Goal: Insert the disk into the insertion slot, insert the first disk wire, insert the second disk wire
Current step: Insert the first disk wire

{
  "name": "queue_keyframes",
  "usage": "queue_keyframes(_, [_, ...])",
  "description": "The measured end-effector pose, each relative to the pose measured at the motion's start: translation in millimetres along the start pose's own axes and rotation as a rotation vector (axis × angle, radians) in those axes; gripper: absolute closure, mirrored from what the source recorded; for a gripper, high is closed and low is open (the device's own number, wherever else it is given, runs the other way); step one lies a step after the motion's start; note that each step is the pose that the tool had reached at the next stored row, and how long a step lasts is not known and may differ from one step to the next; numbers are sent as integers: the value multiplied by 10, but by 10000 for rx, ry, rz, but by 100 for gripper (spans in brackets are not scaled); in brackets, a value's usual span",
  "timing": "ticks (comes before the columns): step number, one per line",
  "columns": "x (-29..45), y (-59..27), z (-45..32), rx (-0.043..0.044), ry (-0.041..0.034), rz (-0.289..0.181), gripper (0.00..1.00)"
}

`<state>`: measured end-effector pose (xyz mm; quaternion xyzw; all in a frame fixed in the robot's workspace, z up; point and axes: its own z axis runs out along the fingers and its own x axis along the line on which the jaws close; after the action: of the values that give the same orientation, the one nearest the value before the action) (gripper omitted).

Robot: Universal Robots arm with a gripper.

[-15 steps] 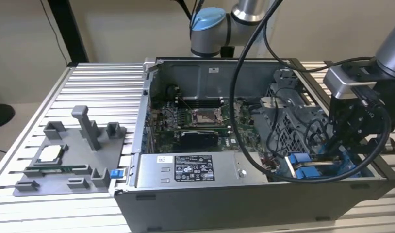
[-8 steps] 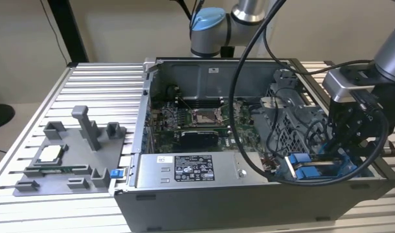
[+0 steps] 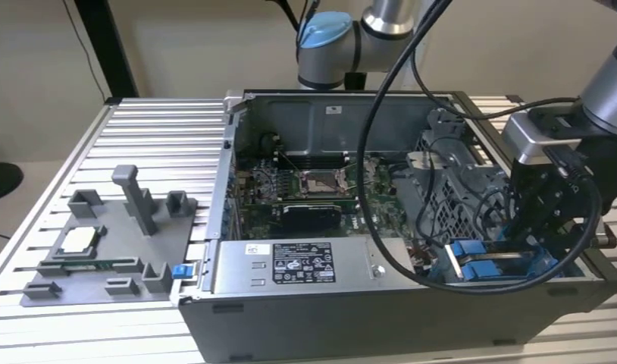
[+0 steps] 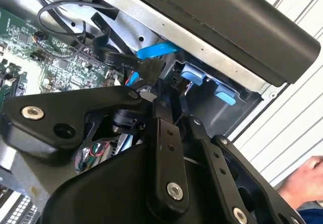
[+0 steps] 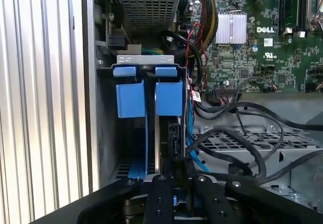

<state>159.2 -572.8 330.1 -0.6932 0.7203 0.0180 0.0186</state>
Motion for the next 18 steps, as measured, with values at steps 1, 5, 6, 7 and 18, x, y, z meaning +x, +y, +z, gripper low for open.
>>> queue_keyframes(1, [-1, 0, -16, 0, -5, 0, 0])
queue_keyframes(5, [-8, 0, -165, 0, 11, 3, 0])
queue_keyframes(6, [-11, 0, -212, 1, 13, 4, 0])
queue_keyframes(7, [-14, 0, -258, 1, 13, 5, 0])
queue_keyframes(18, [-31, -81, -532, 0, 11, 7, 0])
